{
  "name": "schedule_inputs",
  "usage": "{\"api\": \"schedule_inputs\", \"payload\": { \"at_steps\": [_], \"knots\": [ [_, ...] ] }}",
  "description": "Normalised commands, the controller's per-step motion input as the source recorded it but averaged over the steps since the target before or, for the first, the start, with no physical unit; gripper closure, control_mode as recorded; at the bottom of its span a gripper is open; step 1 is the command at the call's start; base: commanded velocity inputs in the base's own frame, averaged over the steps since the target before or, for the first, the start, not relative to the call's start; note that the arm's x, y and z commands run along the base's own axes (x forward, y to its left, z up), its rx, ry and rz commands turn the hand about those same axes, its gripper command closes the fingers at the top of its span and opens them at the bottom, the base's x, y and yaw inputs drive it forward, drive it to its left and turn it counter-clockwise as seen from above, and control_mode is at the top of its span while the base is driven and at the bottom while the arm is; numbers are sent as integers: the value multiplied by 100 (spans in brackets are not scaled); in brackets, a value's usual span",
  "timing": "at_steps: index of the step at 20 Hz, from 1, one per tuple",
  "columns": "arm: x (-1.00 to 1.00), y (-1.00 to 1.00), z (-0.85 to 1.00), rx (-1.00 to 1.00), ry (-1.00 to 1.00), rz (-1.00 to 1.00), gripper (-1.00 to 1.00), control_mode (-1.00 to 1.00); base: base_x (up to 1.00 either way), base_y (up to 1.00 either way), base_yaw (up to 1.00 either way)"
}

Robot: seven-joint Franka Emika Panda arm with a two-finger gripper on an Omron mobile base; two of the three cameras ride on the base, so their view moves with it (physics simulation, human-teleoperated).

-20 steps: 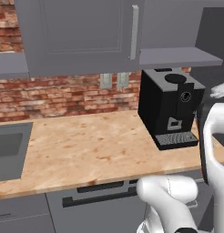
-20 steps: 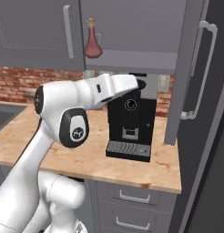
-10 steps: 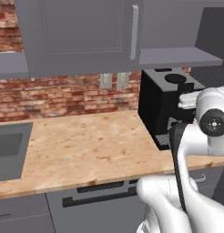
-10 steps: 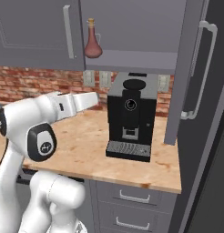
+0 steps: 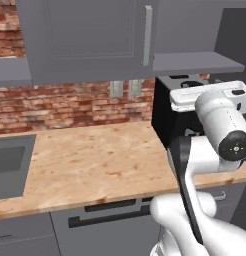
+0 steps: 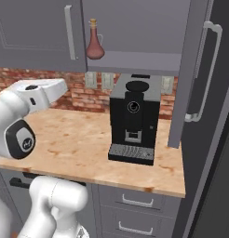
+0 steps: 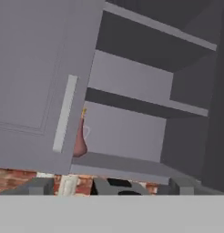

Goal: The dining table condiment station is running low on oil/vinegar bottle. Refill the condiment station by opening the cabinet and taking the oil/vinegar bottle from the cabinet and placing it on the dining table.

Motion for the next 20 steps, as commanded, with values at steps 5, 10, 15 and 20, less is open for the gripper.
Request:
{"api": "schedule_inputs", "payload": {
  "at_steps": [5,10,15,20],
  "knots": [
    [7,59,41,8,-28,12,-100,-100,0,0,0],
    [40,18,40,5,-11,1,-100,-100,0,0,0],
    [52,9,32,1,0,1,-100,-100,0,0,0],
    [66,0,0,0,1,7,-100,-100,0,0,0]
  ]
}}
